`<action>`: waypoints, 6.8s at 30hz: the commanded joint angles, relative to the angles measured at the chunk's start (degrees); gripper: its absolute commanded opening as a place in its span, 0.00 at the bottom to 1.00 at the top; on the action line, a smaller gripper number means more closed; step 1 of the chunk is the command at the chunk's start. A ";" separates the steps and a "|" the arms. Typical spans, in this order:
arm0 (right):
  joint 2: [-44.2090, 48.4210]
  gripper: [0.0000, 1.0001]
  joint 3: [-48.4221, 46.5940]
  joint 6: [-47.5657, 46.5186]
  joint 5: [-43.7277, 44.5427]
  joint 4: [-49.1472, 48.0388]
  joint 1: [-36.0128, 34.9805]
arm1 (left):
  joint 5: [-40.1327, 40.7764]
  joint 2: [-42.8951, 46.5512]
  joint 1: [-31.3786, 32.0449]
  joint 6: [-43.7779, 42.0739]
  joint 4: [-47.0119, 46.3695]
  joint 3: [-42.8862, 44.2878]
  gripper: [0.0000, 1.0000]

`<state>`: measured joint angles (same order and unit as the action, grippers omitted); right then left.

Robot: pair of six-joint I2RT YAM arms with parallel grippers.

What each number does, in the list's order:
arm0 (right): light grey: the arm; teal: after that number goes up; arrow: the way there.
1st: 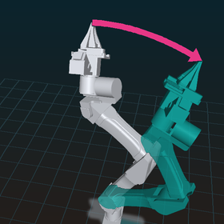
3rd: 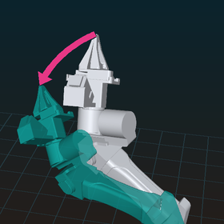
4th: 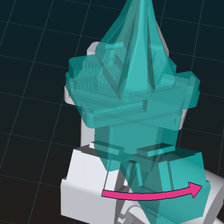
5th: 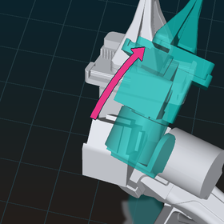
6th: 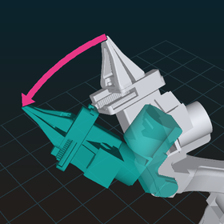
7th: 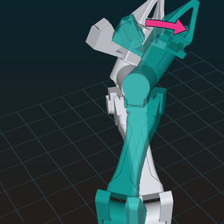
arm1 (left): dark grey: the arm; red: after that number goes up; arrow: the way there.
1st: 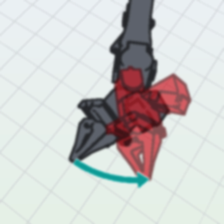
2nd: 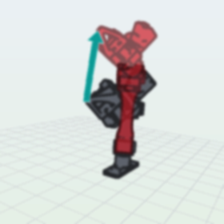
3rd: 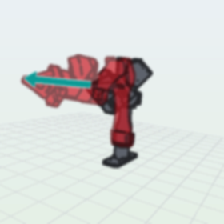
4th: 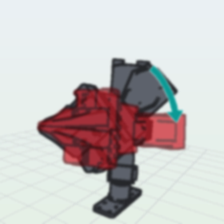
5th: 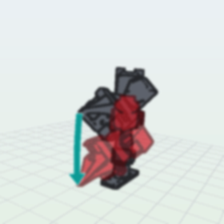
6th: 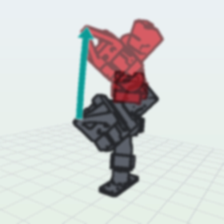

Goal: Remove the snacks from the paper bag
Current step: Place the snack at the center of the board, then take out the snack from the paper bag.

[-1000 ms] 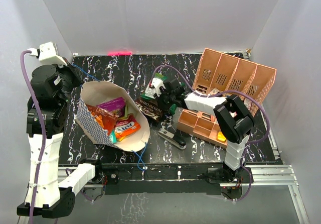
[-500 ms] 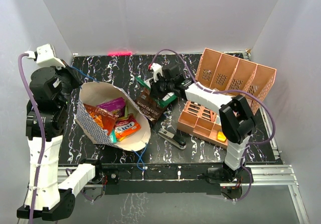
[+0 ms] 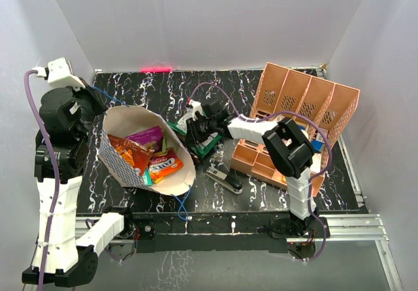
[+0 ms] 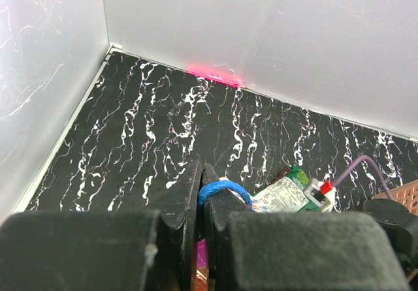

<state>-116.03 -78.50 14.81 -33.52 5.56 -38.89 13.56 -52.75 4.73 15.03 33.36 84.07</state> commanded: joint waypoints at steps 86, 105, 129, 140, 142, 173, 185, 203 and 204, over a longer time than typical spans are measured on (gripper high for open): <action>36.83 0.79 10.43 2.71 29.34 -14.22 -29.91 | -20.90 15.41 2.00 13.67 2.89 -9.29 0.00; 13.86 0.79 -0.13 5.08 48.03 -13.02 -31.68 | -21.30 17.33 2.72 14.74 2.02 -11.08 0.00; 10.97 0.22 0.12 5.89 35.03 -22.67 -31.62 | -15.03 17.07 2.74 17.09 5.08 -10.85 0.00; 22.35 0.07 6.07 7.10 36.17 -29.55 -31.01 | -11.49 19.37 2.73 19.97 3.99 -11.87 0.00; 24.36 0.07 7.24 6.84 36.25 -30.46 -30.85 | -10.61 20.13 2.74 20.07 3.27 -11.83 0.00; 49.76 0.07 4.32 -14.57 34.90 -15.82 -30.32 | -1.66 17.32 2.74 23.49 10.00 -9.61 0.00; 40.47 0.07 -14.50 -27.80 42.61 -3.99 -23.55 | -2.01 17.20 2.78 21.37 11.86 -7.58 0.00; 24.52 0.07 -10.62 -40.11 23.99 -5.76 4.33 | -3.88 15.61 2.74 20.00 11.75 -5.83 0.00; 23.14 0.07 -10.58 -42.58 22.86 -5.74 5.75 | -3.94 15.46 2.74 20.00 11.87 -5.66 0.00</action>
<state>-88.79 -88.29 -20.18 -4.71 3.99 -37.95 10.50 -36.56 7.31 35.75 45.98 75.90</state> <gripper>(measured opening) 0.077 0.009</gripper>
